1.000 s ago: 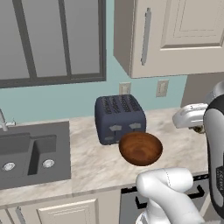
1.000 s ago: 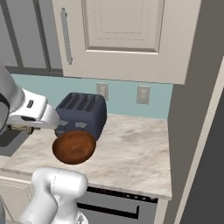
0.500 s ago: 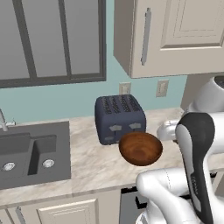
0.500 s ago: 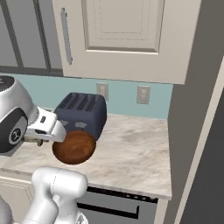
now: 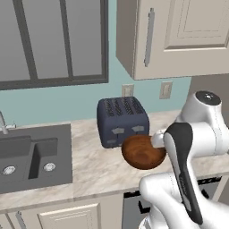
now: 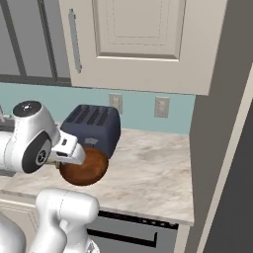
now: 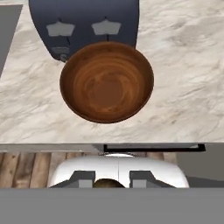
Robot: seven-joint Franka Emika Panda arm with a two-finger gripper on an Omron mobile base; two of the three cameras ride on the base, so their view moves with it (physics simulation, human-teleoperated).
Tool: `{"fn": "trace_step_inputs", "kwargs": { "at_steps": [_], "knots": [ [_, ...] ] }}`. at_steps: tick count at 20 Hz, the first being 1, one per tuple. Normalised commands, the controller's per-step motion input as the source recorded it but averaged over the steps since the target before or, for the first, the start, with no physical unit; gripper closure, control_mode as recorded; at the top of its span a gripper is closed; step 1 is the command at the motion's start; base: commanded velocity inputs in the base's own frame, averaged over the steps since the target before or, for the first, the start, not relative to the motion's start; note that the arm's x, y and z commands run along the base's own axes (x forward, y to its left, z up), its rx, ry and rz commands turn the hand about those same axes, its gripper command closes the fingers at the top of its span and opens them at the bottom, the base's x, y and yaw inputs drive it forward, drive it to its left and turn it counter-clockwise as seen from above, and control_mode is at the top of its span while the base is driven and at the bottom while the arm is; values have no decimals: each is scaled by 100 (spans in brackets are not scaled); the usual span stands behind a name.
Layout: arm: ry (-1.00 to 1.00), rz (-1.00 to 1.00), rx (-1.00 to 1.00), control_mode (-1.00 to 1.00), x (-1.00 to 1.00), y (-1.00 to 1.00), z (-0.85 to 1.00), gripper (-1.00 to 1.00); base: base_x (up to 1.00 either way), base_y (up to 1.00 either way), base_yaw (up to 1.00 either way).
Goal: Take the mushroom, peach, and broccoli from the freezer and place them in the bowl on the counter.
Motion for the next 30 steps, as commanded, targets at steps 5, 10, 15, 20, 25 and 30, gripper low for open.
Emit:
{"fn": "trace_step_inputs", "kwargs": {
  "at_steps": [5, 10, 15, 20, 25, 30],
  "knots": [
    [0, 0, 0, -100, 60, -1, -16, 100, 0, 0, 0],
    [0, 0, 0, -100, 46, 0, -47, 100, 0, 0, 0],
    [0, 0, 0, -100, 18, 0, -66, 100, 0, 0, 0],
    [0, 0, 0, -100, 3, 0, -58, 100, 0, 0, 0],
    [0, 0, 0, -100, 8, 0, -47, 100, 0, 0, 0],
    [0, 0, 0, -100, 10, 0, -40, 100, 0, 0, 0]
  ]
}}
